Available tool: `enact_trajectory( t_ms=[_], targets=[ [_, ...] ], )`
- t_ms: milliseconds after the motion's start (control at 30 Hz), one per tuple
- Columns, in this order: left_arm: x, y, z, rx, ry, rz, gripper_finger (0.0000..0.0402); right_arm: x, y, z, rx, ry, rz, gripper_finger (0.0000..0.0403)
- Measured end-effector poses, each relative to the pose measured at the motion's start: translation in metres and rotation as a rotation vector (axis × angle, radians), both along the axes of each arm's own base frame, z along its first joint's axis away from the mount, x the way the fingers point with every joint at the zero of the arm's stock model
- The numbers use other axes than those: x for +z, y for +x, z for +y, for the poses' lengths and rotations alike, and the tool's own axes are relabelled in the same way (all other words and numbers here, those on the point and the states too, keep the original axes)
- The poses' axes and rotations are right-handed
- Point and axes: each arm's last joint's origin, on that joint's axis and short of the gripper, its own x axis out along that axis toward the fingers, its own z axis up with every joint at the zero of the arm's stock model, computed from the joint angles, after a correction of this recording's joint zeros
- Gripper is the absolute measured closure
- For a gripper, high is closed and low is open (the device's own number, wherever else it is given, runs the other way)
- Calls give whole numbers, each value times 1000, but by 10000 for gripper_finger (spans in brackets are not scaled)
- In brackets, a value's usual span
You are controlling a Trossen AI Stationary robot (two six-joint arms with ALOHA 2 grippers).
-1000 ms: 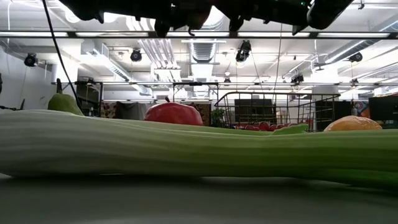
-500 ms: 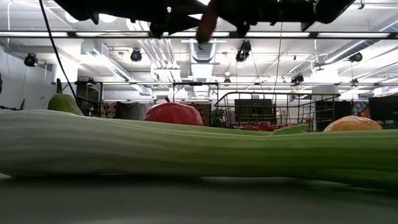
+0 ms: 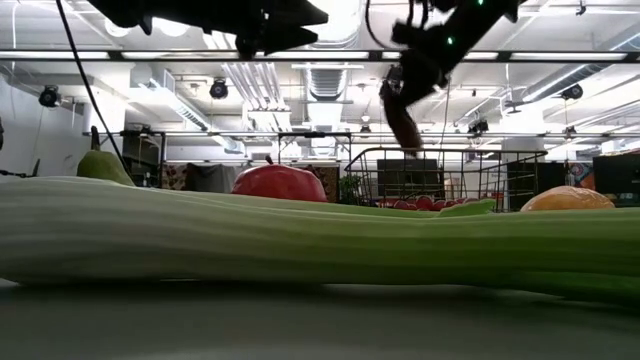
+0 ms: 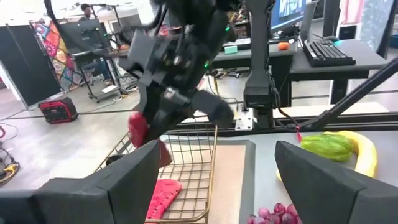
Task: Build produce basket
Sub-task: Put the right chili pepper into the wire basket, then put the red grapes into the wire basket
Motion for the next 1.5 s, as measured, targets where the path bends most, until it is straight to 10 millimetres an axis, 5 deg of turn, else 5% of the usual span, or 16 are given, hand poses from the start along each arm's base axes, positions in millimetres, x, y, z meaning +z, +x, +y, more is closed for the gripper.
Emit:
enact_trajectory(
  t_ms=[400,933,1233,1500],
  targets=[
    [0,0,1,20,0,0,102,-36,-31,-66,-235,107,230,335],
    [0,0,1,21,-3,5,102,-95,-17,-86,-251,192,434,324],
    [0,0,1,21,-8,4,102,-95,-13,-89,-263,194,428,230],
    [-1,0,0,20,-12,12,102,-65,-17,-86,-287,176,352,201]
  ],
)
